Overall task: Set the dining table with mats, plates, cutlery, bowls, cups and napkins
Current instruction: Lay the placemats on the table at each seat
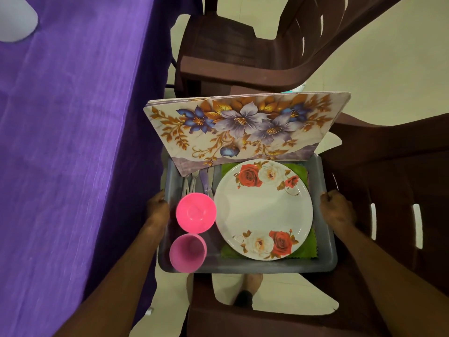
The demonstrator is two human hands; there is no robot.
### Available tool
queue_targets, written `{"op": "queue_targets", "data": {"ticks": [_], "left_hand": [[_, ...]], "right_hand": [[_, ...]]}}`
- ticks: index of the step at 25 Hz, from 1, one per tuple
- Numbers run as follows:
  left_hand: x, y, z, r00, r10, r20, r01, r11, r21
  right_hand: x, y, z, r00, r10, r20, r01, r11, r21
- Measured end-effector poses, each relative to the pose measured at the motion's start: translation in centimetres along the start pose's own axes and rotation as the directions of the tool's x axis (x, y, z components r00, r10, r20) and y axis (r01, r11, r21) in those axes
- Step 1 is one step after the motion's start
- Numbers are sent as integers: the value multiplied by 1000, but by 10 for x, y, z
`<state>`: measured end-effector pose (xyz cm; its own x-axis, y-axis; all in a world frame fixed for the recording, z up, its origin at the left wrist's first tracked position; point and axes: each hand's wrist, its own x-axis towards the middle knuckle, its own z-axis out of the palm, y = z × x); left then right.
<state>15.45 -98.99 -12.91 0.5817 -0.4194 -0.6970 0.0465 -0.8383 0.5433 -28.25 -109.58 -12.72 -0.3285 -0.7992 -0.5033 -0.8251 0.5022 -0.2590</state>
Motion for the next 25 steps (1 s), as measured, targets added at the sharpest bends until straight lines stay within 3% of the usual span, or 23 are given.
{"op": "queue_targets", "data": {"ticks": [11, 19, 22, 25], "left_hand": [[24, 19, 3, 994, 110, -11, -110, 994, 16], [25, 23, -4, 990, 140, 19, -141, 990, 19], [23, 29, -5, 992, 123, 20, -124, 992, 36], [11, 48, -4, 988, 157, -7, -157, 987, 44]], "right_hand": [[7, 10, 29, 992, 106, 71, -111, 992, 65], [3, 1, 25, 961, 142, 239, -157, 987, 45], [5, -9, 14, 985, 86, 152, -102, 989, 104], [11, -36, -18, 997, -5, -75, 26, 963, 269]]}}
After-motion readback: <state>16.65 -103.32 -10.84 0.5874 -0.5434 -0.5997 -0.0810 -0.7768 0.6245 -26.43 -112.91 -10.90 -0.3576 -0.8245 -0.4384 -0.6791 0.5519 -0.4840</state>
